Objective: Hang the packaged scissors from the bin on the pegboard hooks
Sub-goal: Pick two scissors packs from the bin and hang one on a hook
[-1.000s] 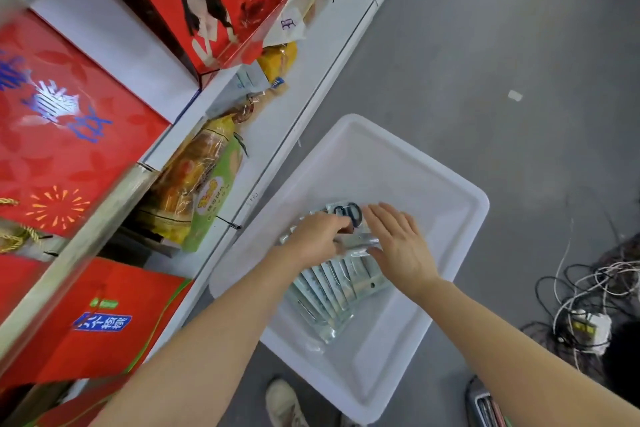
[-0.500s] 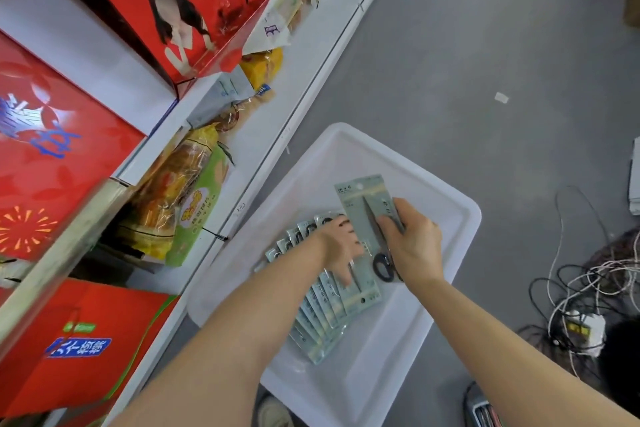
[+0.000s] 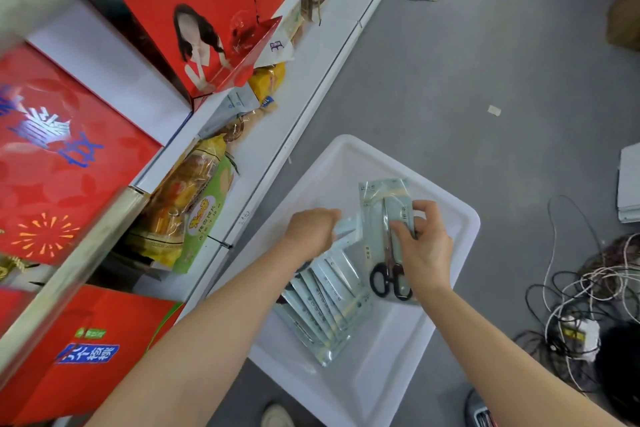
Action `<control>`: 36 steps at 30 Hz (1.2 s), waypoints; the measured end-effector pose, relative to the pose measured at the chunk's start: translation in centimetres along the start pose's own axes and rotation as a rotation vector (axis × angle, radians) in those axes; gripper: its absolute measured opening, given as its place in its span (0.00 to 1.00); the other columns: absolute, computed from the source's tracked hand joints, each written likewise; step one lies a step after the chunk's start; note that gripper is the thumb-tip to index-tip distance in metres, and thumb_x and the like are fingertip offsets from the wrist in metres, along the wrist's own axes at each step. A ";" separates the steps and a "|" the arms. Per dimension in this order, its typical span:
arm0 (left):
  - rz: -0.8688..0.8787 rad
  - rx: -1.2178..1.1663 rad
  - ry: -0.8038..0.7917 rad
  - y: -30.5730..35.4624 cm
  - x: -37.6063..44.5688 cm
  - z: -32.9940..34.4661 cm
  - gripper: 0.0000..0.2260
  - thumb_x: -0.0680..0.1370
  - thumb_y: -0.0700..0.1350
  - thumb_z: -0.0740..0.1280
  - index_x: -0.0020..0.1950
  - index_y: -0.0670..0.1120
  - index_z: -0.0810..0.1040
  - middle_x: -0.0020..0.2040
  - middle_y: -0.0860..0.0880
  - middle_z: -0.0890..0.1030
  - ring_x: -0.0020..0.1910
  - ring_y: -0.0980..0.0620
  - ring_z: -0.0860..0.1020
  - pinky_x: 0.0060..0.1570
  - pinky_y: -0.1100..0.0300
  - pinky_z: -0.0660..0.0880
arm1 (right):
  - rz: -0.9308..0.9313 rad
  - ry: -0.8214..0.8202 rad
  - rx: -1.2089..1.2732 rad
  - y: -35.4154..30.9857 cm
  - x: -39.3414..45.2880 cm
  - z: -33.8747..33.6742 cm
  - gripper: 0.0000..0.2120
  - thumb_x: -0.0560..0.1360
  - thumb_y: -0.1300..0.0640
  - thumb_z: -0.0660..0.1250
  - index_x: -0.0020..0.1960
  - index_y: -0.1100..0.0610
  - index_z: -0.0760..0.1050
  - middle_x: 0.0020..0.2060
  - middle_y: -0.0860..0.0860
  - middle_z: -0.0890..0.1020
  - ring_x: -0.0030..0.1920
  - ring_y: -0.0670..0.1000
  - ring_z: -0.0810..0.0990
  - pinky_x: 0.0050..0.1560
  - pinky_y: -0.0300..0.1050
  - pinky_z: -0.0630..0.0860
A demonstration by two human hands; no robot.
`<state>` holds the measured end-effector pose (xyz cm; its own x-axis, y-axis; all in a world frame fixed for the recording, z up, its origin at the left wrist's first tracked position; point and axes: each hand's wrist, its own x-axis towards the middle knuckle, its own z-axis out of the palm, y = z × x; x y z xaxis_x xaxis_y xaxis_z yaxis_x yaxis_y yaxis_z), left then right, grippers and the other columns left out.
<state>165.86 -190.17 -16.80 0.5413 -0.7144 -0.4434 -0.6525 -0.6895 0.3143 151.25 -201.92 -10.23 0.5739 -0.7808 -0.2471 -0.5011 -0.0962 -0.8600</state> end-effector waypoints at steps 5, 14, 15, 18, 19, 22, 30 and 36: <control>-0.214 -0.966 0.510 -2.4 -7.2 -1.8 0.10 0.79 0.43 0.67 0.57 0.56 0.77 0.49 0.56 0.84 0.49 0.55 0.82 0.46 0.59 0.79 | -0.043 -0.004 0.081 -3.3 -2.0 1.1 0.22 0.76 0.61 0.68 0.65 0.41 0.71 0.33 0.62 0.72 0.30 0.48 0.67 0.29 0.37 0.70; -0.280 -1.389 0.963 -4.0 -20.0 -7.7 0.28 0.78 0.42 0.69 0.72 0.66 0.68 0.68 0.51 0.77 0.67 0.49 0.75 0.66 0.44 0.72 | -0.201 -0.153 0.272 -13.0 -9.0 5.2 0.27 0.75 0.64 0.69 0.68 0.40 0.73 0.38 0.42 0.85 0.37 0.41 0.80 0.41 0.28 0.75; -0.300 -1.407 1.025 -4.0 -21.6 -8.7 0.29 0.78 0.41 0.69 0.72 0.67 0.67 0.67 0.51 0.78 0.66 0.49 0.76 0.65 0.44 0.73 | -0.224 -0.157 0.281 -14.3 -10.0 5.7 0.28 0.75 0.64 0.69 0.66 0.37 0.73 0.38 0.39 0.85 0.36 0.40 0.79 0.43 0.30 0.75; -0.265 -1.376 1.205 -4.2 -26.4 -11.8 0.30 0.78 0.36 0.68 0.73 0.64 0.67 0.61 0.46 0.82 0.61 0.46 0.79 0.62 0.47 0.76 | -0.300 -0.209 0.338 -18.3 -13.1 7.0 0.30 0.74 0.63 0.70 0.63 0.31 0.72 0.40 0.41 0.86 0.40 0.43 0.83 0.50 0.39 0.80; -0.256 -1.343 1.260 -4.3 -28.0 -12.8 0.30 0.78 0.35 0.68 0.73 0.63 0.67 0.60 0.46 0.82 0.60 0.46 0.80 0.62 0.47 0.76 | -0.320 -0.239 0.366 -19.7 -14.2 7.2 0.29 0.74 0.63 0.70 0.65 0.34 0.72 0.42 0.45 0.86 0.41 0.48 0.84 0.49 0.39 0.81; -0.252 -1.265 1.400 -4.9 -32.4 -15.7 0.29 0.78 0.36 0.68 0.73 0.62 0.68 0.59 0.49 0.83 0.59 0.48 0.80 0.60 0.49 0.76 | -0.398 -0.311 0.436 -23.7 -17.1 7.9 0.29 0.75 0.64 0.70 0.68 0.38 0.72 0.27 0.45 0.71 0.27 0.47 0.67 0.34 0.36 0.62; -0.341 -1.113 1.732 -4.8 -43.6 -22.3 0.27 0.78 0.40 0.69 0.71 0.66 0.69 0.73 0.43 0.70 0.70 0.45 0.69 0.69 0.54 0.66 | -0.624 -0.531 0.569 -33.4 -24.8 9.1 0.28 0.75 0.63 0.70 0.68 0.40 0.69 0.32 0.39 0.66 0.32 0.41 0.65 0.39 0.33 0.67; -0.356 -0.991 1.951 -4.7 -51.1 -26.2 0.27 0.78 0.39 0.69 0.70 0.66 0.69 0.69 0.48 0.75 0.66 0.51 0.73 0.51 0.78 0.66 | -0.708 -0.648 0.638 -39.6 -30.9 9.6 0.27 0.75 0.62 0.71 0.70 0.45 0.71 0.30 0.39 0.63 0.30 0.41 0.61 0.35 0.32 0.63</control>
<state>155.16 -153.55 26.33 0.6540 0.6543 0.3797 -0.3790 -0.1509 0.9130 159.60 -168.09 27.21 0.9135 -0.1944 0.3574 0.3790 0.0875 -0.9212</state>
